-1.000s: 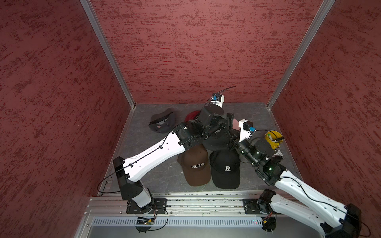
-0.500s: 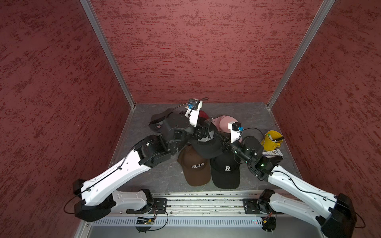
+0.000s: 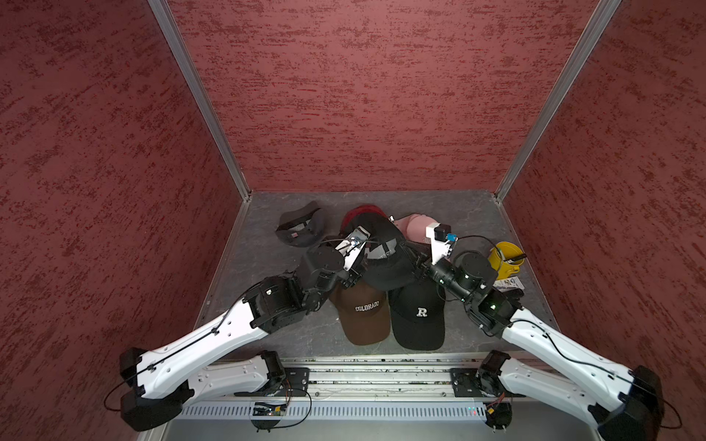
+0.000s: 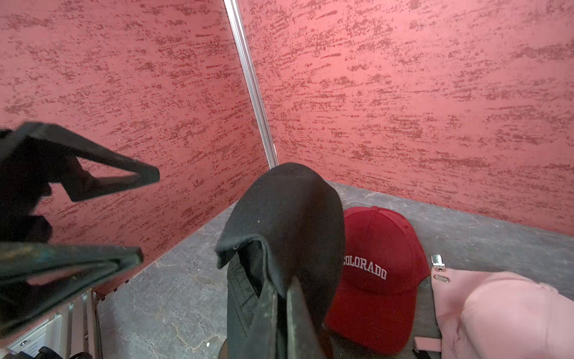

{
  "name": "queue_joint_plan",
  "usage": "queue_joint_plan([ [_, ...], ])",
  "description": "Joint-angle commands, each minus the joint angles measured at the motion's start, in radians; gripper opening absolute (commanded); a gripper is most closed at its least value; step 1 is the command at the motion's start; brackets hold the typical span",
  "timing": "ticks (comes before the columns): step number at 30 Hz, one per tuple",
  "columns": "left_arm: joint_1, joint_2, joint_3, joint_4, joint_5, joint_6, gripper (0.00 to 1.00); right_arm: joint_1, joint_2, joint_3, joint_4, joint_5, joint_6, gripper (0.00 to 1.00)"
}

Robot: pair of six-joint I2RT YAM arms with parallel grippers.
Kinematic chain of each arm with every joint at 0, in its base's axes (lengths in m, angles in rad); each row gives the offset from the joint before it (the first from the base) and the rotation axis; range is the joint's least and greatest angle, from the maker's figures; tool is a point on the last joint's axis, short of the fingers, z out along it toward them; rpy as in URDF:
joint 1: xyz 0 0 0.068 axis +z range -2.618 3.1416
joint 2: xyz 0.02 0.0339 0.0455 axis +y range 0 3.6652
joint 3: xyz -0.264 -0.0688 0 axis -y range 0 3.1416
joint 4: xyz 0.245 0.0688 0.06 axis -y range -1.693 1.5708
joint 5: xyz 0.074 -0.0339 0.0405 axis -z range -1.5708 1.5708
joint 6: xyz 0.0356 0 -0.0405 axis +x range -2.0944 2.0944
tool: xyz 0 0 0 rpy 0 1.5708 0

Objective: Open the adjustable buckle of the baseball cap
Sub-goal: Pick up the baseball cap from the center of the board.

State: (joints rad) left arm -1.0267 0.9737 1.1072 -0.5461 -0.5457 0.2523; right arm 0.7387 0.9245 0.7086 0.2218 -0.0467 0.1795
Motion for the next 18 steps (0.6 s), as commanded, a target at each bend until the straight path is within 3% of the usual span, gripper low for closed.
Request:
queue_joint_plan([
  [1, 0.003, -0.080, -0.051, 0.113, 0.003, 0.104, 0.77, 0.001, -0.020, 0.067, -0.012, -0.032, -0.022, 0.00],
  [7, 0.002, -0.107, -0.210, 0.314, 0.036, 0.271, 0.80, 0.000, -0.050, 0.081, -0.043, -0.063, -0.025, 0.00],
  [18, 0.007, 0.122, -0.244, 0.655, -0.029, 0.447, 0.80, 0.000, -0.077, 0.111, -0.115, -0.074, -0.041, 0.00],
])
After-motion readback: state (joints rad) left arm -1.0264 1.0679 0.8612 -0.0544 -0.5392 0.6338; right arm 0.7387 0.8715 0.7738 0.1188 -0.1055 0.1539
